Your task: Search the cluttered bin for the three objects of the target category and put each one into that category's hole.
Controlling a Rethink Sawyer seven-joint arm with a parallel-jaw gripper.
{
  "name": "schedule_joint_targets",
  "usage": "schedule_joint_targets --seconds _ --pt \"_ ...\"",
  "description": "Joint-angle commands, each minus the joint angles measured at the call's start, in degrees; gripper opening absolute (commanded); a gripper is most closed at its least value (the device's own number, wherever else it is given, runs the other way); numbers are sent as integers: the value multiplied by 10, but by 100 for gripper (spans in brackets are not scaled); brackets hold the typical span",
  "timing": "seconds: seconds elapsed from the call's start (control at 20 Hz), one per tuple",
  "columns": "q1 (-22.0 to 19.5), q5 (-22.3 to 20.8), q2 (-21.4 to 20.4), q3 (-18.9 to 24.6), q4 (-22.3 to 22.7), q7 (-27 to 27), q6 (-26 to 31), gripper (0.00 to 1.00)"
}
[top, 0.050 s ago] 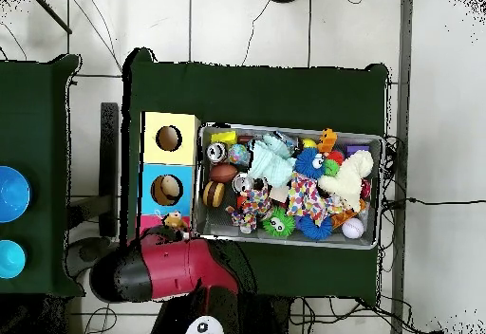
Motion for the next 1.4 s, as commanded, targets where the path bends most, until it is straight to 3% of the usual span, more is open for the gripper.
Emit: schedule_joint_targets --seconds 0.05,1.4 --pt "27 50 32 -25 46 179 -37 0" --pt "38 107 48 -2 50 168 -61 0"
